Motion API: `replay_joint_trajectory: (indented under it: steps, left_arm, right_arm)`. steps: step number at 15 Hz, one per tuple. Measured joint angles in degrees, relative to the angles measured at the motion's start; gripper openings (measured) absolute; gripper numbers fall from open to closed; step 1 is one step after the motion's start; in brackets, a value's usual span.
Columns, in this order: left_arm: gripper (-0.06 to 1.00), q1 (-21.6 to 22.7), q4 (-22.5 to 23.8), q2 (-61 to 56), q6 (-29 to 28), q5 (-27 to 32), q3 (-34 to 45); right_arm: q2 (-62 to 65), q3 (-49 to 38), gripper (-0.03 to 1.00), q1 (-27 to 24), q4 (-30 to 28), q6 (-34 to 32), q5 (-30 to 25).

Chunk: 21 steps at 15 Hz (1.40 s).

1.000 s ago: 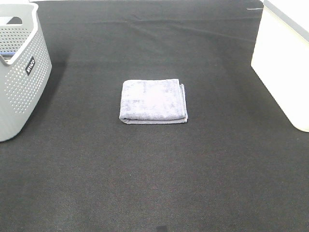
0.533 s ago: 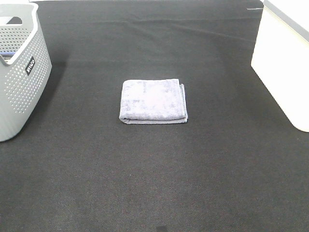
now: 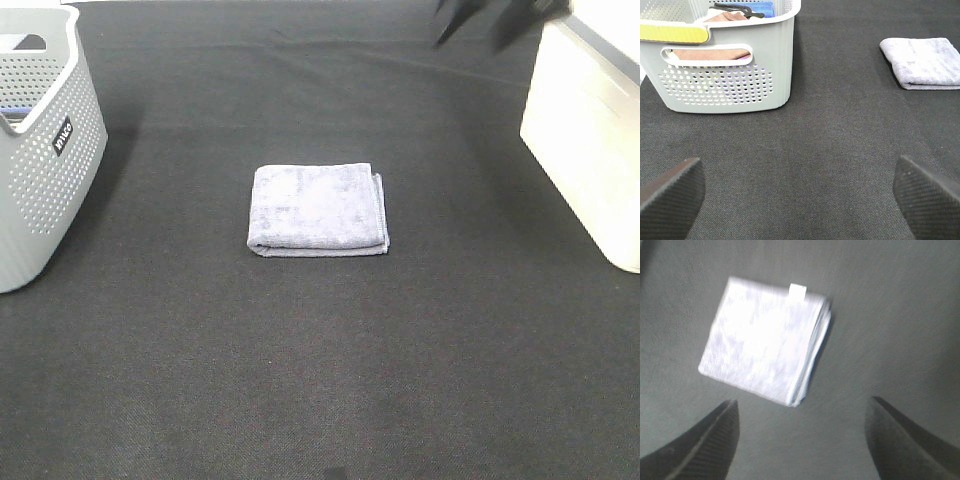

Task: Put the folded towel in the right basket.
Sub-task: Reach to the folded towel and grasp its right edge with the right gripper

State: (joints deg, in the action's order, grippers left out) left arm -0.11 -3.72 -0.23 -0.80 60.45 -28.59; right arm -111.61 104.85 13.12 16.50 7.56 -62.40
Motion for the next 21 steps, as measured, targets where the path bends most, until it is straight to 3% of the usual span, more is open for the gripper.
replay_joint_trajectory:
  steps: [6, 11, 21]
  left_arm:
    - [0.97, 0.0, 0.0, 0.0, 0.0, 0.0, 0.0]
    - [0.97, 0.0, 0.0, 0.0, 0.0, 0.0, 0.0]
    - [0.97, 0.0, 0.0, 0.0, 0.0, 0.0, 0.0]
  right_arm:
    - [-14.2, 0.7, 0.67, 0.0, 5.7, -0.7, -0.6]
    - [-26.5, 11.8, 0.64, -2.5, 13.8, 1.9, -3.1]
    - [-35.2, 15.2, 0.63, -2.5, 18.1, 5.1, -5.3]
